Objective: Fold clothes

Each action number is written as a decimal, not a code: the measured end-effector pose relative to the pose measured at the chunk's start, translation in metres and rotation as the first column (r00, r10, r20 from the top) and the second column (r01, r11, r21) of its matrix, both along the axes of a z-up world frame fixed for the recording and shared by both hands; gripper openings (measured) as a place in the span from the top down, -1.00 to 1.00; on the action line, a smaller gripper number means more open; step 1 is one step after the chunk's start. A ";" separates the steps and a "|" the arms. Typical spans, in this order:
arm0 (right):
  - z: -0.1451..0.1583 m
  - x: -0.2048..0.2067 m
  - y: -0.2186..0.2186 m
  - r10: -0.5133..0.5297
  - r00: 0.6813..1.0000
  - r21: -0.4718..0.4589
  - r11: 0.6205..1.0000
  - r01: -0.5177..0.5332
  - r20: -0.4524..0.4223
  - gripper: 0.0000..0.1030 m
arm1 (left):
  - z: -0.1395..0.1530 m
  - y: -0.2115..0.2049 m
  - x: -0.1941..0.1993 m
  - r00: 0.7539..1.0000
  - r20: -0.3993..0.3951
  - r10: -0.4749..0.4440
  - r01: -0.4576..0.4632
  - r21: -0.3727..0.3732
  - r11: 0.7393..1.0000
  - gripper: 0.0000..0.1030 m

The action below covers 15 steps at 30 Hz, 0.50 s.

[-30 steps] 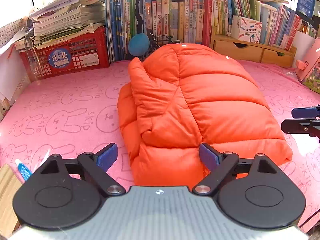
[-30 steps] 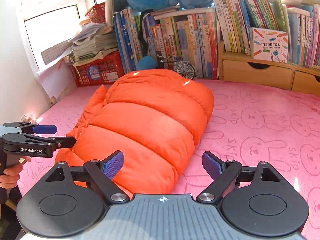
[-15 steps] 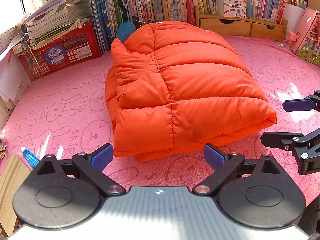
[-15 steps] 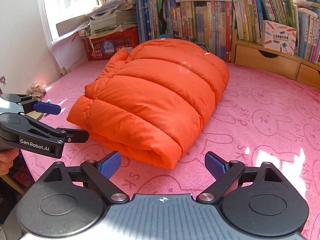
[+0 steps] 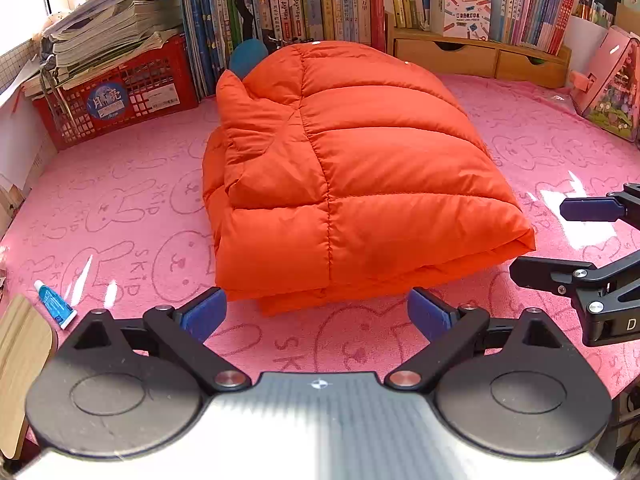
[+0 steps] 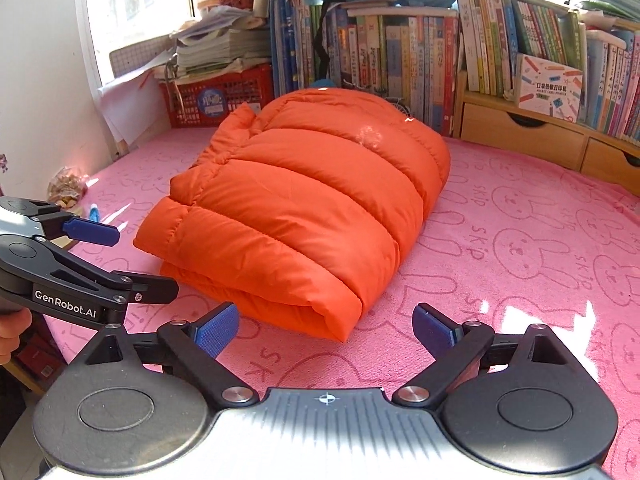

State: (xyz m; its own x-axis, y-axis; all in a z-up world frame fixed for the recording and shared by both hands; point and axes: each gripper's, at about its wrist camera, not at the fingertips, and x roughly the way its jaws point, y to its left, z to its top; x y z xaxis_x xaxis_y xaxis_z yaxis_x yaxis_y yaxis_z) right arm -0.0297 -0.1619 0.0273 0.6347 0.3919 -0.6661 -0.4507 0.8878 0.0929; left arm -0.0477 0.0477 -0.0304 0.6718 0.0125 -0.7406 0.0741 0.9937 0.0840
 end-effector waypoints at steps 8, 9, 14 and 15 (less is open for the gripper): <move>-0.001 0.001 -0.001 -0.014 1.000 -0.005 1.000 0.014 0.005 -0.83 | -0.002 0.001 0.002 1.000 -0.010 0.006 -0.006 -0.018 1.000 -0.91; -0.001 0.001 -0.001 -0.016 1.000 -0.007 1.000 0.016 0.006 -0.83 | -0.002 0.001 0.002 1.000 -0.009 0.007 -0.007 -0.019 1.000 -0.91; -0.002 0.002 0.000 -0.027 1.000 -0.009 1.000 0.027 0.011 -0.84 | -0.003 0.002 0.004 1.000 -0.014 0.009 -0.010 -0.033 0.999 -0.91; -0.002 0.002 0.000 -0.029 1.000 -0.010 1.000 0.029 0.011 -0.84 | -0.003 0.002 0.005 1.000 -0.016 0.011 -0.012 -0.035 0.999 -0.91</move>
State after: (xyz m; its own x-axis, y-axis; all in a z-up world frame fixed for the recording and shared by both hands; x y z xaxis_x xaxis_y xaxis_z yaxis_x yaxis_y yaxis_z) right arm -0.0275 -0.1622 0.0251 0.6531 0.3660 -0.6629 -0.4253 0.9016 0.0788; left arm -0.0426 0.0500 -0.0335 0.6596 -0.0060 -0.7516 0.0634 0.9968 0.0477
